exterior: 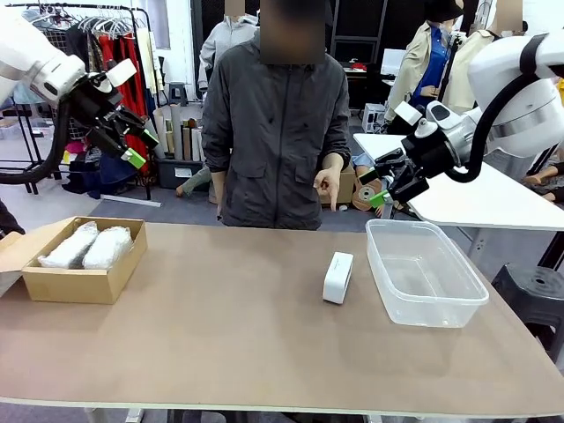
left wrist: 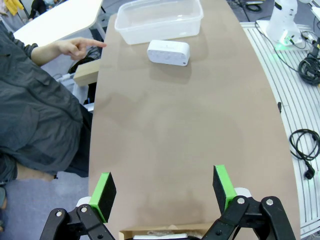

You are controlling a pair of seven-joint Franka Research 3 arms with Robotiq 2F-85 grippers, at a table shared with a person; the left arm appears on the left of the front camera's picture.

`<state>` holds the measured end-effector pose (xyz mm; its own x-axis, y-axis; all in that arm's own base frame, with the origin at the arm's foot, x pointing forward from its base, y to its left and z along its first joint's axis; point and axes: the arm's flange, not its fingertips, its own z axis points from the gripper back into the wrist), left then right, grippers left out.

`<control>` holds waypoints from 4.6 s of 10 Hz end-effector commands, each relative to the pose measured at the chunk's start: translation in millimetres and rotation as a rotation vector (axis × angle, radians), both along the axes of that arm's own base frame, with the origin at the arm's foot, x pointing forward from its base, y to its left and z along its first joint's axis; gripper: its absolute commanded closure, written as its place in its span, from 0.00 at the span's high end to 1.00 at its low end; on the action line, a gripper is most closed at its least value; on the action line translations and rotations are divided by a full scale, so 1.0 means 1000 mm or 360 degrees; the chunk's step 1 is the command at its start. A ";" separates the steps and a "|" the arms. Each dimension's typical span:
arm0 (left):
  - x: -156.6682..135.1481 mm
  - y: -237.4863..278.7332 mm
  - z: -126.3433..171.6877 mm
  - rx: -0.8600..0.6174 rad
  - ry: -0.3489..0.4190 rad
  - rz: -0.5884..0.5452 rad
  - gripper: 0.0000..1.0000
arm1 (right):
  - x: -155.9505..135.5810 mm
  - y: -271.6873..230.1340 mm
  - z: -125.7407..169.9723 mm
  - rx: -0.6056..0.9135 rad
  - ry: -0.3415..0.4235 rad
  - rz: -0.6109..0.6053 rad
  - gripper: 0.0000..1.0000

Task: Separate and place wrapped and unwrapped clocks.
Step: Pick up the Digital clock indicated by the person.

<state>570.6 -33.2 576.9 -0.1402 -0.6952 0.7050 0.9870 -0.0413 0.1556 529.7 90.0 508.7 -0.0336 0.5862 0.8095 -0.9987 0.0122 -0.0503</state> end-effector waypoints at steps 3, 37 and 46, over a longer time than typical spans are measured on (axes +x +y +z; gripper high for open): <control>0.000 0.001 0.002 0.0023 -0.0001 0.0005 1.00 | -0.001 0.000 0.001 -0.0009 -0.0004 0.0010 1.00; 0.000 0.001 0.002 0.0023 -0.0001 0.0005 1.00 | -0.022 0.135 0.035 -0.1083 0.0391 -0.0935 1.00; 0.000 0.001 0.002 0.0023 -0.0001 0.0005 1.00 | -0.053 0.182 0.011 -0.1239 0.0456 -0.2003 1.00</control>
